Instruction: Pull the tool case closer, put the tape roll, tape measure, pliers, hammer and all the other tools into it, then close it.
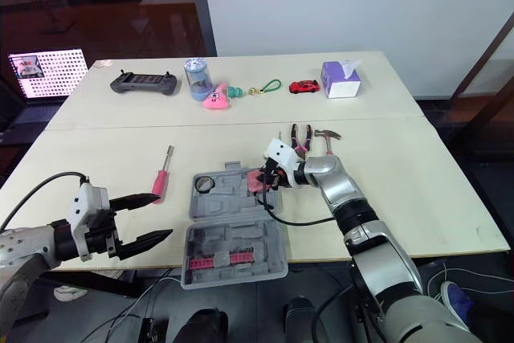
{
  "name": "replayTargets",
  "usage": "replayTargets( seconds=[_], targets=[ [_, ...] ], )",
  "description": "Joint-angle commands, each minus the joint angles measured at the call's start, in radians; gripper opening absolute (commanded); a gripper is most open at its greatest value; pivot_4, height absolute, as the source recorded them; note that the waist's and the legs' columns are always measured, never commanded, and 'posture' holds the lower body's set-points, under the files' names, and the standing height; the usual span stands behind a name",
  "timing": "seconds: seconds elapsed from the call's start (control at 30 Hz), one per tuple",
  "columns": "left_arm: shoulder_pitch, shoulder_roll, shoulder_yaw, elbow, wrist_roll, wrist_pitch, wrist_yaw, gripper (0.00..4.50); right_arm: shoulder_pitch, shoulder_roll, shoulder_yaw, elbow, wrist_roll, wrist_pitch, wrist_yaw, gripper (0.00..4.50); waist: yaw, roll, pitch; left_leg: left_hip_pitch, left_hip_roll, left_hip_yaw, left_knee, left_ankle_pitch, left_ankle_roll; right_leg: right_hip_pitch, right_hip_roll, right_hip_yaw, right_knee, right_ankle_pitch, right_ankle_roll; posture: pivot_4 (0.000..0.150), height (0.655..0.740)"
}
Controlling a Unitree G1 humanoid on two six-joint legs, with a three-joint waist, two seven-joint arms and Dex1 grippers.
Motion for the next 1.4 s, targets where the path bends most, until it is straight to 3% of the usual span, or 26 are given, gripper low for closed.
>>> replayTargets(
  seconds=[0.03,0.2,0.43,0.53,0.63,0.8,1.03,1.2,1.4],
  targets=[
    [-0.011,0.013,0.007,-0.003,-0.001,-0.010,-0.008,4.50,0.018,0.027,-0.002,0.115,0.000,0.004,0.020,1.24,0.000,-0.001,-0.001,0.000,0.000,0.000,0.000,0.000,0.000,0.000,0.000,0.000,0.000,0.000,0.000,0.150,0.7400],
    [-0.010,0.016,0.015,0.018,0.005,-0.017,-0.012,4.50,0.000,0.040,-0.040,0.140,0.022,-0.042,0.046,1.24,-0.002,0.000,-0.002,0.002,0.000,0.000,0.000,0.000,0.000,0.002,0.000,0.000,0.000,0.000,0.000,0.150,0.7400],
    [-0.011,-0.001,0.039,0.064,0.009,-0.024,0.019,4.50,0.020,-0.004,-0.086,-0.008,0.030,-0.244,-0.004,1.24,-0.001,0.001,-0.001,-0.001,0.000,0.000,0.000,0.000,0.000,-0.001,0.000,0.000,0.000,0.000,0.000,0.150,0.7400],
    [-0.022,-0.017,0.045,0.133,0.057,-0.064,0.066,4.50,0.038,-0.090,-0.070,-0.052,-0.060,-0.332,-0.098,1.24,0.002,0.001,-0.001,-0.001,0.000,0.000,0.000,0.000,0.000,-0.002,0.000,0.000,0.000,0.000,0.000,0.150,0.7400],
    [-0.034,-0.046,0.071,0.225,0.108,-0.135,0.128,4.50,0.087,-0.165,-0.131,-0.166,0.019,-0.229,-0.040,2.09,0.005,0.001,-0.001,-0.001,0.000,0.000,0.000,0.000,-0.001,-0.001,0.000,0.000,0.000,0.000,0.000,0.150,0.7400],
    [-0.017,-0.093,0.175,0.342,0.129,-0.220,0.224,4.50,0.253,-0.272,-0.310,-0.443,0.168,-0.008,-0.065,4.47,0.003,0.001,-0.001,-0.002,0.000,0.000,0.000,0.000,0.000,-0.002,0.000,0.000,0.000,0.000,0.000,0.150,0.7400],
    [0.013,-0.125,0.312,0.475,0.127,-0.308,0.318,4.50,0.547,-0.351,-0.575,-0.695,0.271,0.109,-0.194,4.47,0.015,0.000,-0.001,-0.001,0.000,0.000,0.000,0.000,0.000,-0.001,0.000,0.000,0.000,0.000,0.000,0.150,0.7400],
    [-0.021,-0.116,0.403,0.598,0.097,-0.321,0.380,4.50,0.726,-0.347,-0.735,-0.709,0.354,0.100,-0.213,4.47,0.028,0.000,-0.001,-0.001,0.000,0.000,0.000,0.000,0.001,0.001,0.000,0.000,-0.001,0.000,0.000,0.150,0.7400],
    [-0.060,-0.097,0.388,0.631,0.094,-0.337,0.329,4.50,0.746,-0.344,-0.806,-0.617,0.395,0.066,-0.250,4.47,0.025,0.000,-0.001,0.001,0.000,0.001,0.000,0.000,0.001,0.003,0.000,0.000,-0.001,0.000,0.000,0.150,0.7400]
  ],
)
